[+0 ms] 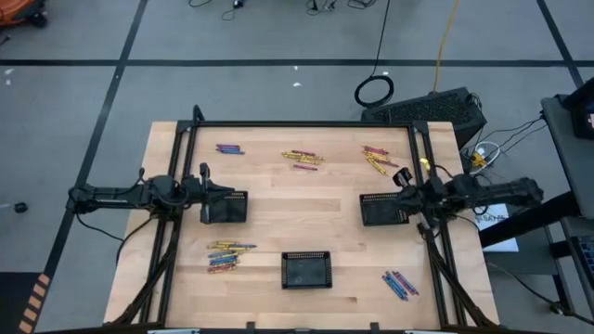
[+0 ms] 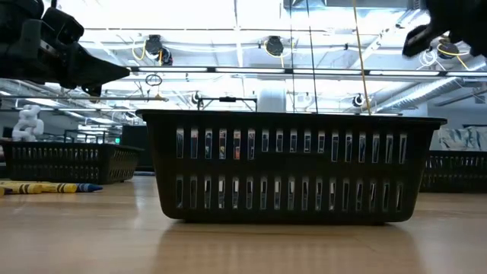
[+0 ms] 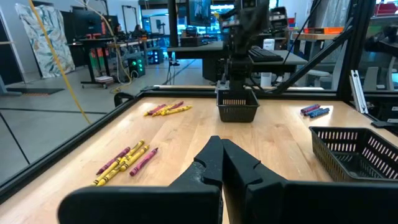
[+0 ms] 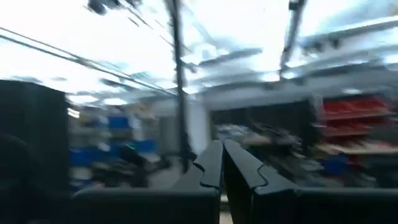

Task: Sort crayons
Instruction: Put the blue crayon into the right black bin

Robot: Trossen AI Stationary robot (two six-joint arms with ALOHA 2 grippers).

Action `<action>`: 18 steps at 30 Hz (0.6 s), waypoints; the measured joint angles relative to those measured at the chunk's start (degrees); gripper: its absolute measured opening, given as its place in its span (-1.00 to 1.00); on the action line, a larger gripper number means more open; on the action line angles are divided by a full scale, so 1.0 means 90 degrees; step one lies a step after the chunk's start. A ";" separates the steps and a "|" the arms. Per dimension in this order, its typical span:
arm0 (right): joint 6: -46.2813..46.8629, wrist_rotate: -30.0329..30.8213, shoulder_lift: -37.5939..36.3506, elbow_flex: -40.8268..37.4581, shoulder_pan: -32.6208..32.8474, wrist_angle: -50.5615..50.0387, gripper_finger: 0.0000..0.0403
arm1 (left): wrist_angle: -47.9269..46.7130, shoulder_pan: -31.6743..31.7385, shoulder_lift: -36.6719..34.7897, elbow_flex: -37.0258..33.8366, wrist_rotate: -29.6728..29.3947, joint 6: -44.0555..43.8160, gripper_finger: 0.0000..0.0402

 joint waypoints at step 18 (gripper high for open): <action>0.4555 0.2109 0.5382 0.4250 0.2261 -0.6866 -1.00 | 0.0000 0.0000 0.0001 0.0000 0.0000 -0.0001 -1.00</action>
